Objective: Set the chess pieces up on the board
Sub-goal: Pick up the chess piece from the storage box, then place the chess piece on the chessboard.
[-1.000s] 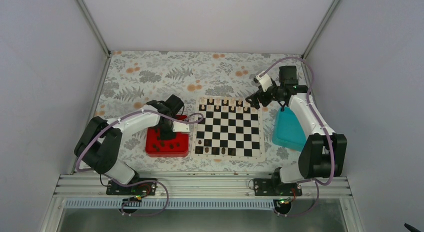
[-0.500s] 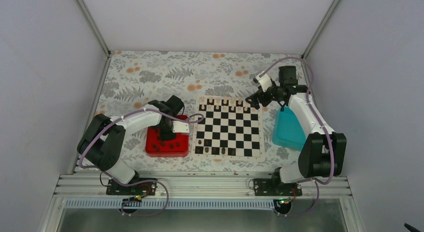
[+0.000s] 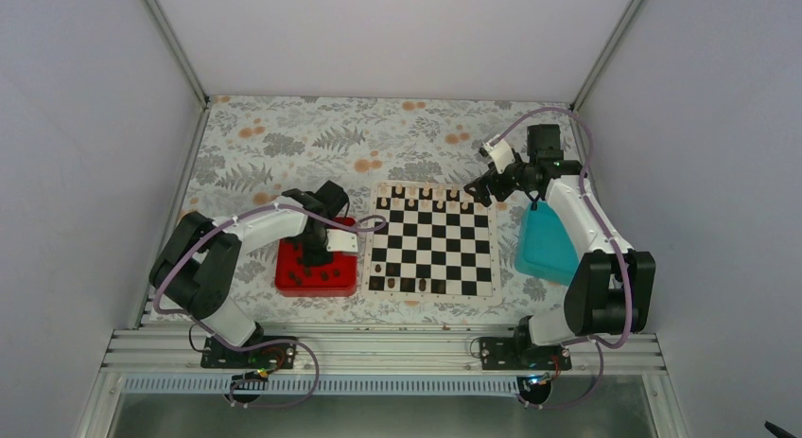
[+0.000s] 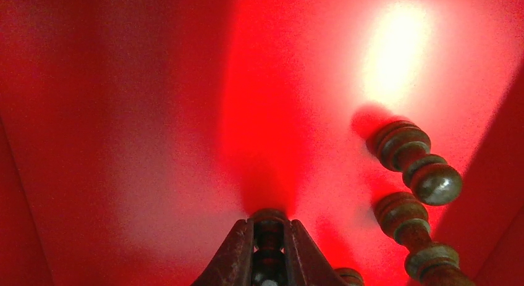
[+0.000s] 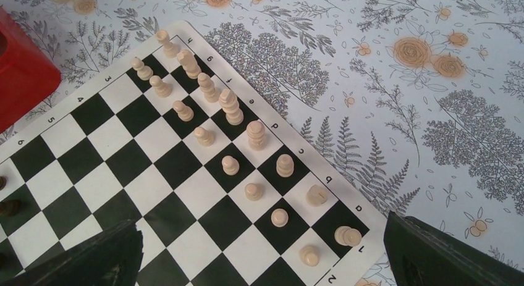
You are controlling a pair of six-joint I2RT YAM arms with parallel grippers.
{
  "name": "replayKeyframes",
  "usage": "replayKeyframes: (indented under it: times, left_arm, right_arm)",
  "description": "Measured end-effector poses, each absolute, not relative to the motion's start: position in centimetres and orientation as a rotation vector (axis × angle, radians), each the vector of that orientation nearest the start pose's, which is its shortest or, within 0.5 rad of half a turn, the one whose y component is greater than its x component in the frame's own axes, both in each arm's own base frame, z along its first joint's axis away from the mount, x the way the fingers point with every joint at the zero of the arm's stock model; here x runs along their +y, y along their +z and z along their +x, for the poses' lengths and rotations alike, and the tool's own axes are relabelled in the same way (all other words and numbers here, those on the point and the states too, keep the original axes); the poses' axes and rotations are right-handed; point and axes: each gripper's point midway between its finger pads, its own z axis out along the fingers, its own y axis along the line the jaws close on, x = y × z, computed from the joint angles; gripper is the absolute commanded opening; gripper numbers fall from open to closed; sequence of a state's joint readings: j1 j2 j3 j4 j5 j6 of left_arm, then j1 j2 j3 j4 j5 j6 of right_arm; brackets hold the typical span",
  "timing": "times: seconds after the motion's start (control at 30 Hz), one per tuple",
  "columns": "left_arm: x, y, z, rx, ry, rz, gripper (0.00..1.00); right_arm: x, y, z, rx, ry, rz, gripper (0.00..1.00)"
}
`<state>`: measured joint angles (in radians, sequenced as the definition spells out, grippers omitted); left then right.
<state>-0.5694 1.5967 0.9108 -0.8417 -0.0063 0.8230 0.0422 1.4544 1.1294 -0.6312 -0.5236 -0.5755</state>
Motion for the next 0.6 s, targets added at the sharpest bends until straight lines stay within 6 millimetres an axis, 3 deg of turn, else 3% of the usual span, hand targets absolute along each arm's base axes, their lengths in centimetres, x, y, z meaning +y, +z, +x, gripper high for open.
replayKeyframes:
  times: [0.2,0.33,0.47,0.6]
  left_arm:
    - [-14.1,3.0,22.3,2.391,0.022,1.998,0.06]
    - [-14.9,5.8,23.9,2.347,0.066,1.974,0.06]
    - [-17.6,10.3,26.0,2.226,0.114,1.948,0.07]
    - [-21.9,14.2,26.2,2.071,0.111,1.975,0.07]
  right_arm:
    - [10.1,17.2,36.5,2.217,0.419,-0.919,1.00]
    - [10.1,17.1,36.4,2.220,0.421,-0.919,1.00]
    - [10.1,17.1,36.3,2.223,0.423,-0.919,1.00]
    - [10.1,16.9,36.3,2.231,0.424,-0.917,1.00]
